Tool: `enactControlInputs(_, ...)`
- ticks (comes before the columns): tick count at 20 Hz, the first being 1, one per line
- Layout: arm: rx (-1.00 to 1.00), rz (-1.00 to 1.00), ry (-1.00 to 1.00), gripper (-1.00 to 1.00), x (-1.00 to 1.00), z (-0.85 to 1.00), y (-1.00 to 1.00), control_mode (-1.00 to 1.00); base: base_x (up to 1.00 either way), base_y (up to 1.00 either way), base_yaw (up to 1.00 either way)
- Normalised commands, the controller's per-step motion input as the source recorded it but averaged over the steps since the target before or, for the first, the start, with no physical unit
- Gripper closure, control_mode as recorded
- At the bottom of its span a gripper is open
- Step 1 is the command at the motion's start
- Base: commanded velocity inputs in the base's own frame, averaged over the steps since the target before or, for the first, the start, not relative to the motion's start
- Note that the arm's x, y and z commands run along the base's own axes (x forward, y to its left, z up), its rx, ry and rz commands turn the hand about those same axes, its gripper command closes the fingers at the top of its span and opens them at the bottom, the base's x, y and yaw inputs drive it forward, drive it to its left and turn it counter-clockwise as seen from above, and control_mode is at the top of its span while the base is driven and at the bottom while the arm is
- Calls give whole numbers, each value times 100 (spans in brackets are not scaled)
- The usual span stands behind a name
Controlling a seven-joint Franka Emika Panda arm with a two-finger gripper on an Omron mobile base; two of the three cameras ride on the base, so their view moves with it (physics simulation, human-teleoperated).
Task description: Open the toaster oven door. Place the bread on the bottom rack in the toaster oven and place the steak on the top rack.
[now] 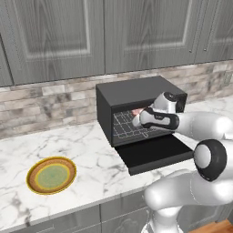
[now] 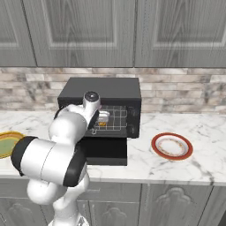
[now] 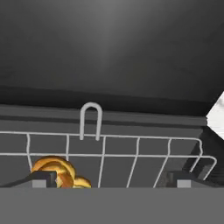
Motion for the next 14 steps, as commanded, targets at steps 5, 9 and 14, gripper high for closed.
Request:
enactControlInputs(5, 0, 0, 16, -100, -100, 60, 0, -100, 0, 0, 0)
enactControlInputs(9, -2, 0, 35, -100, -97, 76, 13, -100, 0, 0, 0)
enactControlInputs(14, 0, 0, 28, -100, -85, 98, 23, -100, 0, 0, 0)
